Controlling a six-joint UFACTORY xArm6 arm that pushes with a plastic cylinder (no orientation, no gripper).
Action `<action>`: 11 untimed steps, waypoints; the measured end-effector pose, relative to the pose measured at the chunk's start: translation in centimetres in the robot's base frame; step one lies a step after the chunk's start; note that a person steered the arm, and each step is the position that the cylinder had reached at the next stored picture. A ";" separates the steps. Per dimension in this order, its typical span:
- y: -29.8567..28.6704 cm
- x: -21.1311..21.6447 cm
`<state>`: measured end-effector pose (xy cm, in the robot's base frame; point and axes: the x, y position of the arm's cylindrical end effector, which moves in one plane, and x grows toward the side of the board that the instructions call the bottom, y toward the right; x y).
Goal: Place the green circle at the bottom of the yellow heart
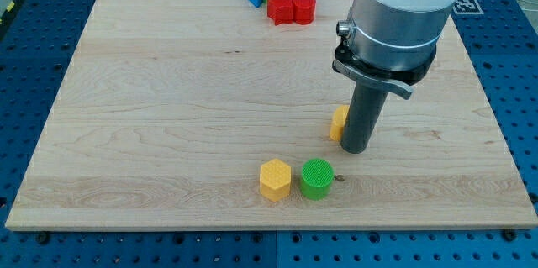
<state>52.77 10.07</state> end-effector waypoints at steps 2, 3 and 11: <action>-0.7 1.2; -0.3 3.4; -10.7 7.7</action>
<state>60.48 -0.65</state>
